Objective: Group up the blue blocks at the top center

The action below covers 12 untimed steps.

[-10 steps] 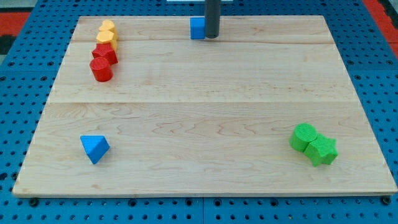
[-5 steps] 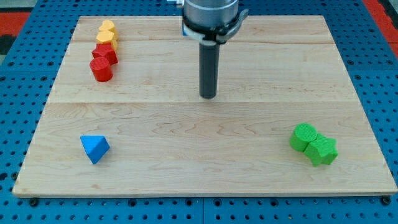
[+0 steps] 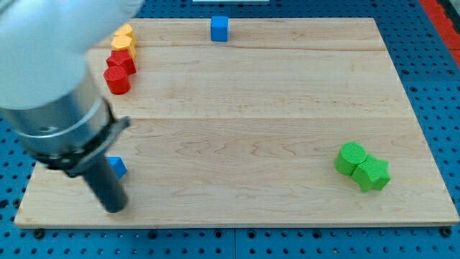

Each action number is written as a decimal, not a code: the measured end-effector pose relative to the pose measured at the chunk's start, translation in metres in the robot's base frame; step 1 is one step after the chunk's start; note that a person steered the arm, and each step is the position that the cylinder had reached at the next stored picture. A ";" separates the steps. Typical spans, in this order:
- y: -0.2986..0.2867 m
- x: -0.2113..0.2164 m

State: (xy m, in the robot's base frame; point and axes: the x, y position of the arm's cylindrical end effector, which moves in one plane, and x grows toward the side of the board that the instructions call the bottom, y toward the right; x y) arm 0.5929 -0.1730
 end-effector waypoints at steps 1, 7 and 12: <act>-0.014 -0.022; 0.019 -0.100; 0.061 -0.214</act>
State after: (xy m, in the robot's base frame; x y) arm 0.3789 -0.1121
